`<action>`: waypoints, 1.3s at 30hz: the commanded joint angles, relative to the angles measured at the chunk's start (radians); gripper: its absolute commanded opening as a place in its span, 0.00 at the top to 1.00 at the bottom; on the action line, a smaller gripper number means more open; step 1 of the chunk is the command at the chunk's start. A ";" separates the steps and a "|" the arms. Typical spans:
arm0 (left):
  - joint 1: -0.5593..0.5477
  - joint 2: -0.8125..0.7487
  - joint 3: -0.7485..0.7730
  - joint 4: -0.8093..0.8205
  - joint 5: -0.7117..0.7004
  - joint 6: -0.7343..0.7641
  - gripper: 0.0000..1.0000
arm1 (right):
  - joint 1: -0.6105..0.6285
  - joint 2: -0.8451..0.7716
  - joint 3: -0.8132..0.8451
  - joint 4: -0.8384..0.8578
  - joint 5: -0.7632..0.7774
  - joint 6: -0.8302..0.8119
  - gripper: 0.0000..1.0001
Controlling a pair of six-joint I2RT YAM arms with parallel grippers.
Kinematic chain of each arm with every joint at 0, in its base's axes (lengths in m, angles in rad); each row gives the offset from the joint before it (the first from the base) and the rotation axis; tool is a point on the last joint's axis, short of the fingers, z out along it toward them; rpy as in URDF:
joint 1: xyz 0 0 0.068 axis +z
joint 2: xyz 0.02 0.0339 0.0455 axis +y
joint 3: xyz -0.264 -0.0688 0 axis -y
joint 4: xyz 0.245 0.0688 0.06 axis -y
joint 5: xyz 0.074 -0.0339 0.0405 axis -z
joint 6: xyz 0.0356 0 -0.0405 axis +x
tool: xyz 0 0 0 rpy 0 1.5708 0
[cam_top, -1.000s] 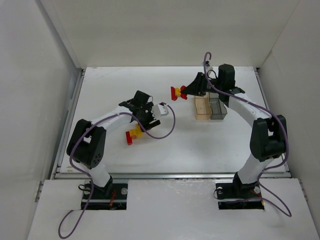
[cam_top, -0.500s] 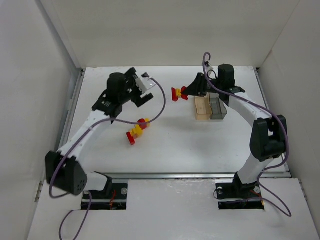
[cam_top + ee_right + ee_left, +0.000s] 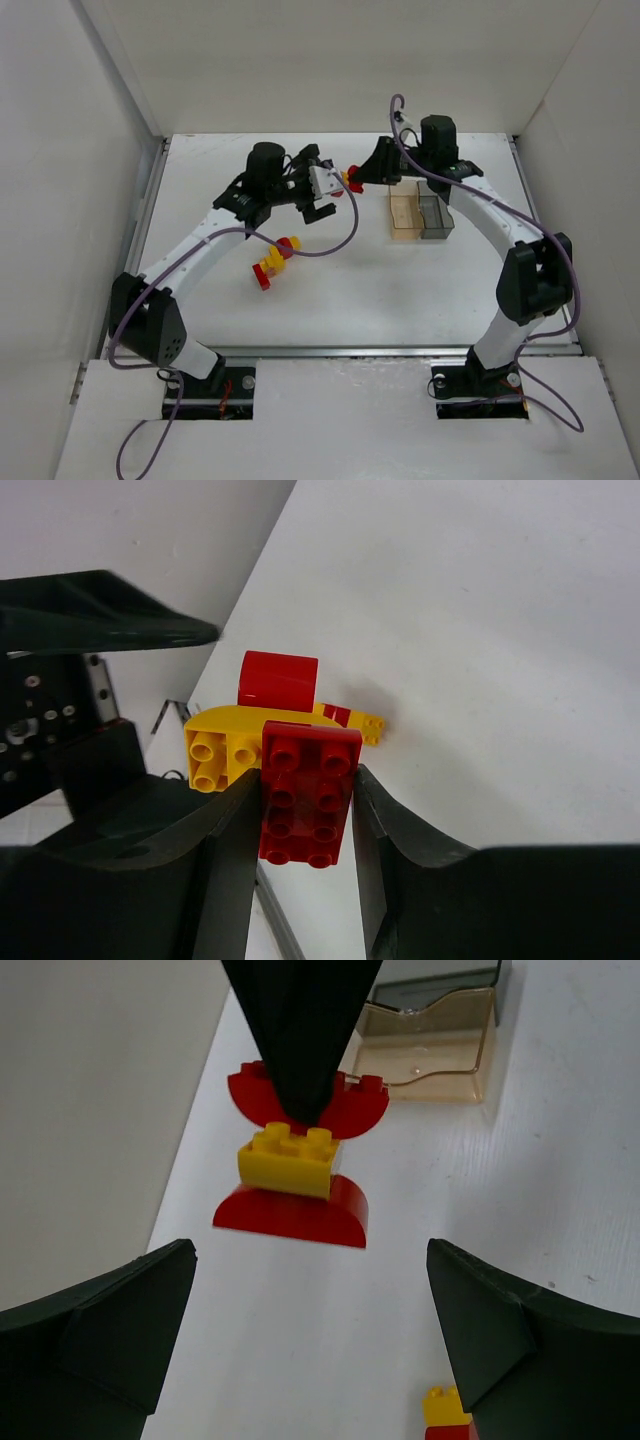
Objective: Sort the legos into containers by color
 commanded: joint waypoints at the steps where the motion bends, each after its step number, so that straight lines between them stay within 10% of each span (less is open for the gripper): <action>1: -0.013 -0.003 0.119 -0.083 0.075 0.065 0.00 | 0.042 -0.008 0.058 -0.032 0.031 -0.031 1.00; 9: -0.054 0.006 0.128 -0.122 0.090 0.050 0.00 | 0.070 0.001 0.058 -0.043 0.031 -0.041 1.00; 20: -0.054 0.029 0.137 -0.152 0.003 0.030 0.40 | 0.081 0.001 0.067 -0.043 0.031 -0.059 1.00; 27: -0.063 0.058 0.146 -0.129 -0.030 0.000 0.35 | 0.090 0.010 0.076 -0.043 0.022 -0.059 1.00; 39: -0.073 0.067 0.148 -0.109 -0.097 -0.047 1.00 | 0.099 0.010 0.085 -0.043 0.004 -0.059 1.00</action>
